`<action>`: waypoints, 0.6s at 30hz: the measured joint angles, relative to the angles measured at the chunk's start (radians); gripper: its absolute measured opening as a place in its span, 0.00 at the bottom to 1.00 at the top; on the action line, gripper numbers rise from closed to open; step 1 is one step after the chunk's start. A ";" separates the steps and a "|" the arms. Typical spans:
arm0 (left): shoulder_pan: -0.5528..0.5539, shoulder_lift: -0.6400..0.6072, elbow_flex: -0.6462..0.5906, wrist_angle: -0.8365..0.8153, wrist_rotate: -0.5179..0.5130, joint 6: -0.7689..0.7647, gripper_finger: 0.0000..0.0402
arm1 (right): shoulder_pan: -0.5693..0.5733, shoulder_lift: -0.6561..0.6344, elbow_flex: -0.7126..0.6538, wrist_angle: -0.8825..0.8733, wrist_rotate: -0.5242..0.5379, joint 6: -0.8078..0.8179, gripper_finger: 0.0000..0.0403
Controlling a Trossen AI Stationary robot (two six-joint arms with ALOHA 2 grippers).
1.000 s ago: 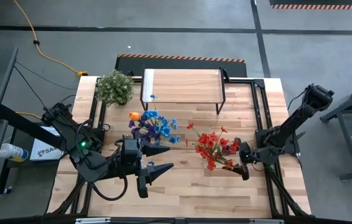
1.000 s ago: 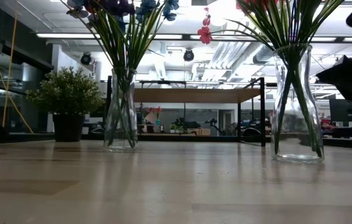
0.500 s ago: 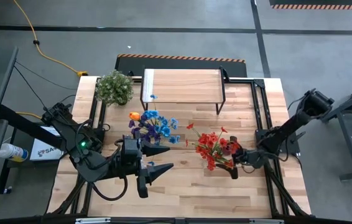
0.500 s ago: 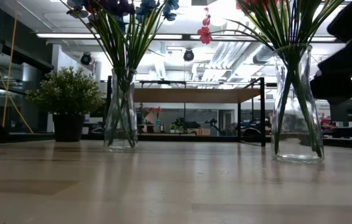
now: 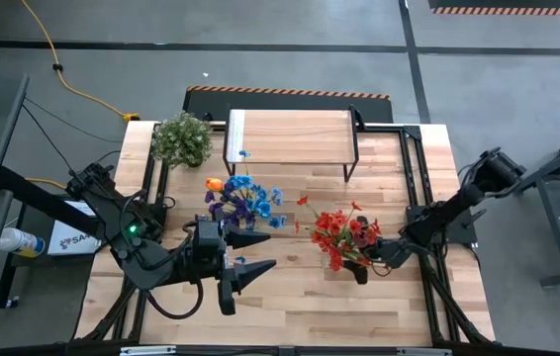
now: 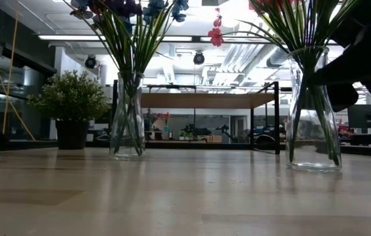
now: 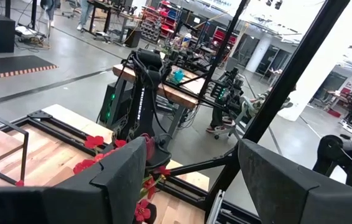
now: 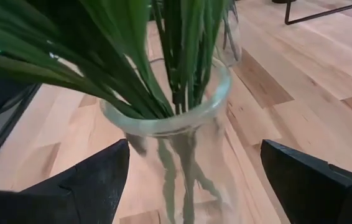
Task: Pick and place flowers into a vace then onto a shelf
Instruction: Put the right transparent vase on the shelf
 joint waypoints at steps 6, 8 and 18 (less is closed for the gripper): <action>0.000 0.000 0.000 -0.002 0.003 0.000 0.71 | -0.007 0.026 0.011 0.043 0.009 0.002 0.87; 0.000 0.000 0.000 -0.002 0.004 0.000 0.71 | -0.007 0.027 0.011 0.059 0.009 0.000 0.87; 0.000 0.000 0.000 -0.003 0.005 0.000 0.71 | -0.012 0.026 0.011 0.067 0.037 -0.019 0.76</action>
